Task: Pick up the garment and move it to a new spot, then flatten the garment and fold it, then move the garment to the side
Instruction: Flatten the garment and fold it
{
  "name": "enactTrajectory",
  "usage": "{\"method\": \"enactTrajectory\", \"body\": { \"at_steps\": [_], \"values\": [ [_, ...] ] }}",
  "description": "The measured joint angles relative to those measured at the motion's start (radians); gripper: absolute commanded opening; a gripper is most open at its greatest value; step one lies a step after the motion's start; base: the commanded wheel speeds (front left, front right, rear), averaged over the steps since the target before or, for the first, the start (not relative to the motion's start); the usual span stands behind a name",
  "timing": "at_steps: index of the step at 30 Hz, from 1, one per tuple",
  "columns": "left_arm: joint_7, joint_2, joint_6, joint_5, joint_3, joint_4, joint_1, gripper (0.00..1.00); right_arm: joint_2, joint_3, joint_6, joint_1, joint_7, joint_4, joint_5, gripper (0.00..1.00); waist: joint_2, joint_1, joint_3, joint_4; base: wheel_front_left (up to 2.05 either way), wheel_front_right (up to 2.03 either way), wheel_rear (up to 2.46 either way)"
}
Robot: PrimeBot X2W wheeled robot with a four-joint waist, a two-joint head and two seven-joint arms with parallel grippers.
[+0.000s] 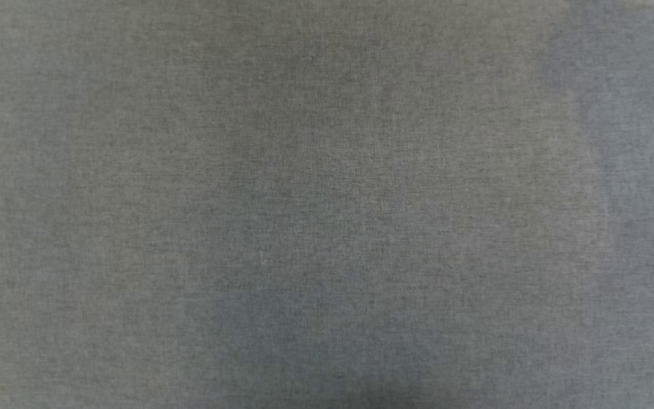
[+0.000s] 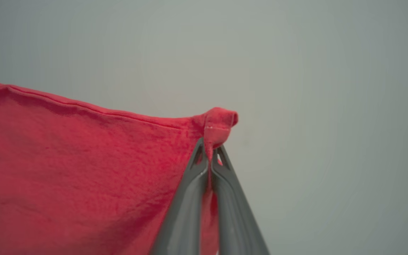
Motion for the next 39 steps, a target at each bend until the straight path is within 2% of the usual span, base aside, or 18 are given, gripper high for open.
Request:
{"method": "enactTrajectory", "body": {
  "at_steps": [6, 11, 15, 21, 27, 29, 39],
  "values": [
    [-0.050, -0.018, -0.018, 0.014, -0.031, 0.139, -0.122, 0.00, 0.023, 0.035, 0.000, -0.148, -0.060, 0.142, -0.015, 0.00, 0.0000, 0.0000, 0.066, 0.003, 0.00, 0.00, 0.00],
    [-0.097, -0.020, -0.025, 0.006, -0.060, 0.226, -0.113, 0.00, 0.040, 0.103, 0.000, -0.148, -0.115, 0.226, 0.001, 0.00, 0.0000, 0.0000, 0.090, 0.004, 0.00, 0.00, 0.00],
    [-0.138, -0.009, -0.027, 0.009, -0.087, 0.258, -0.044, 0.00, 0.056, 0.167, 0.000, -0.092, -0.174, 0.270, 0.015, 0.00, 0.0000, 0.0000, 0.085, -0.003, 0.00, 0.00, 0.00],
    [-0.181, 0.001, -0.021, -0.012, -0.104, 0.261, 0.175, 0.00, 0.082, 0.263, 0.000, 0.065, -0.254, 0.318, 0.079, 0.00, 0.0000, -0.0001, 0.048, -0.003, 0.00, 0.00, 0.00],
    [-0.196, 0.039, 0.047, -0.034, -0.110, 0.166, 0.470, 0.00, 0.067, 0.367, 0.000, 0.253, -0.323, 0.295, 0.172, 0.00, 0.0000, -0.0001, -0.019, 0.000, 0.00, 0.00, 0.00],
    [-0.200, 0.058, 0.068, -0.048, -0.114, 0.122, 0.591, 0.00, 0.045, 0.401, 0.000, 0.324, -0.339, 0.276, 0.196, 0.00, 0.0000, -0.0001, -0.046, 0.002, 0.00, 0.00, 0.00],
    [-0.175, 0.150, 0.235, -0.128, -0.153, -0.186, 1.194, 0.00, -0.077, 0.514, 0.000, 0.725, -0.372, 0.131, 0.305, 0.00, 0.0000, -0.0003, -0.210, 0.012, 0.00, 0.00, 0.00]
  ]
}}
